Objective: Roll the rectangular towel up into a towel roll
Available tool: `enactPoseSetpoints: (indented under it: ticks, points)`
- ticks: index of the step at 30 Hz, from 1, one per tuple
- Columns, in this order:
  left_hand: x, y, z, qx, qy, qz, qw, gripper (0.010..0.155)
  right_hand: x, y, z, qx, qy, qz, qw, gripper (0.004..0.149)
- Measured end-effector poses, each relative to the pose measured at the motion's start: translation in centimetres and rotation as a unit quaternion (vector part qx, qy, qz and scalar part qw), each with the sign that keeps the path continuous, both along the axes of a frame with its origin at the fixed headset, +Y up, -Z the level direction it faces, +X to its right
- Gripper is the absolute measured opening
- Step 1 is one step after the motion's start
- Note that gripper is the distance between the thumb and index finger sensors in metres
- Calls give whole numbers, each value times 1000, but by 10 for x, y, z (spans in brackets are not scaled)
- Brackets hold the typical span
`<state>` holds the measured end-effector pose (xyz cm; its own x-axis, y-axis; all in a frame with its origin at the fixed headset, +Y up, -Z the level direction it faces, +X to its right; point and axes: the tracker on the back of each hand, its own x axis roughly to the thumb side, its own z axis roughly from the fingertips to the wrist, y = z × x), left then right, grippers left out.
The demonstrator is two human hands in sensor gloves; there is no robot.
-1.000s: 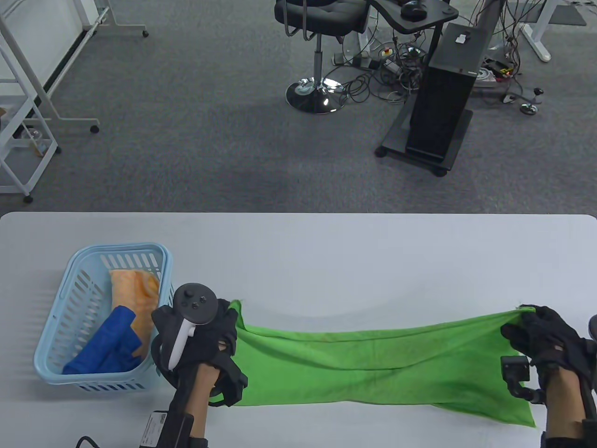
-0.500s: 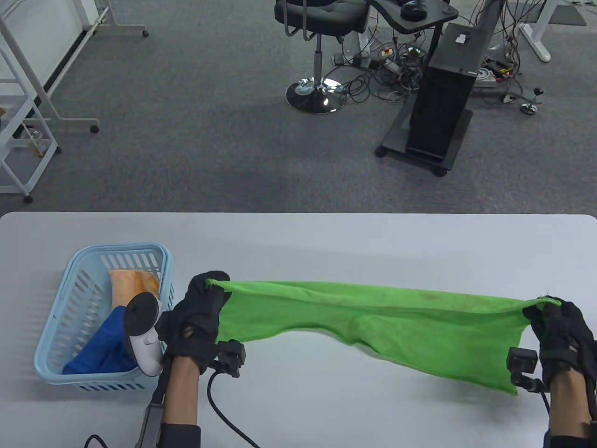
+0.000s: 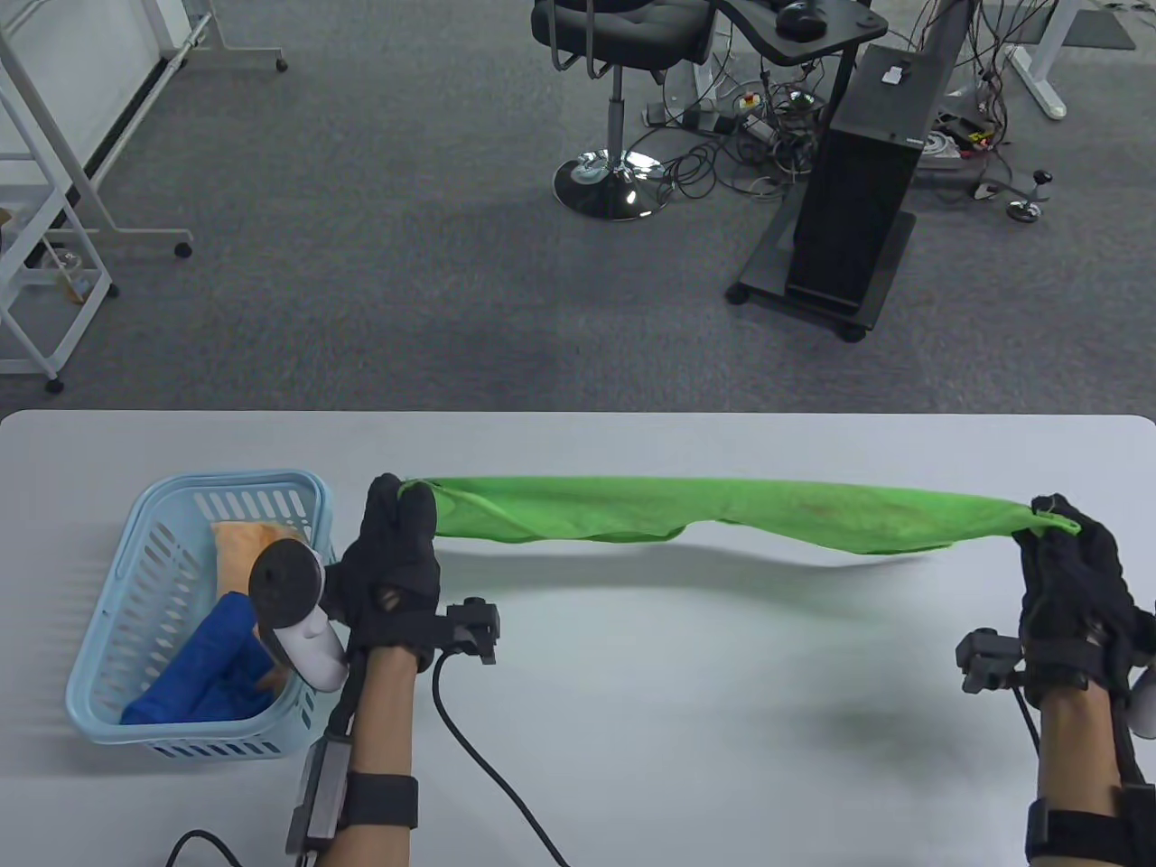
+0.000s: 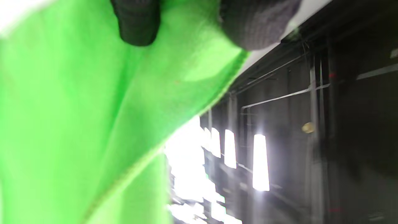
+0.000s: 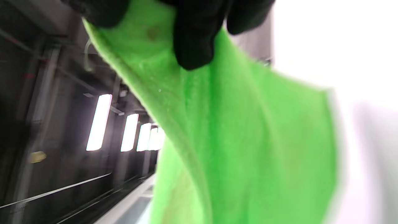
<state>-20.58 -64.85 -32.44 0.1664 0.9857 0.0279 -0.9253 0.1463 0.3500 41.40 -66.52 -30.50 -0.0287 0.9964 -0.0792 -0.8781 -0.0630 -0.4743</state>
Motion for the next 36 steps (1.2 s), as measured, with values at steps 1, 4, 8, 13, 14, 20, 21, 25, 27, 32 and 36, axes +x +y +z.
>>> enactPoseSetpoints:
  ticks: [1, 4, 8, 13, 14, 20, 21, 25, 27, 32, 36]
  points:
    - [4, -8, 8, -31, 3, -60, 998, 45, -3, -17, 5, -48, 0, 9, 999, 47]
    - [10, -31, 29, -102, -22, -162, 981, 45, -5, -47, 21, -136, -6, 70, 988, 47]
    - [4, -61, 63, -141, 13, -223, 964, 44, 3, -65, 46, -199, -46, 133, 970, 46]
    - [-10, -82, 84, -178, 30, -197, 964, 44, 6, -59, 57, -251, -40, 219, 942, 46]
    - [-10, -84, 86, -179, 34, -203, 962, 44, 7, -58, 57, -253, -41, 221, 941, 46]
    - [-16, -96, 89, -211, 27, -244, 946, 45, 8, -54, 52, -283, -42, 259, 922, 46]
    - [-18, -96, 90, -211, 34, -244, 946, 46, 9, -54, 51, -284, -41, 264, 921, 46]
    - [-21, -95, 90, -207, 48, -288, 934, 46, 13, -57, 45, -308, -40, 292, 904, 46]
    - [-22, -95, 90, -219, 44, -301, 927, 46, 15, -60, 41, -319, -39, 297, 899, 46]
    - [-33, -101, 92, -247, 64, -280, 925, 46, 17, -64, 30, -339, -37, 329, 881, 46]
    - [-44, -106, 97, -262, 77, -266, 925, 46, 18, -68, 23, -346, -34, 328, 878, 46]
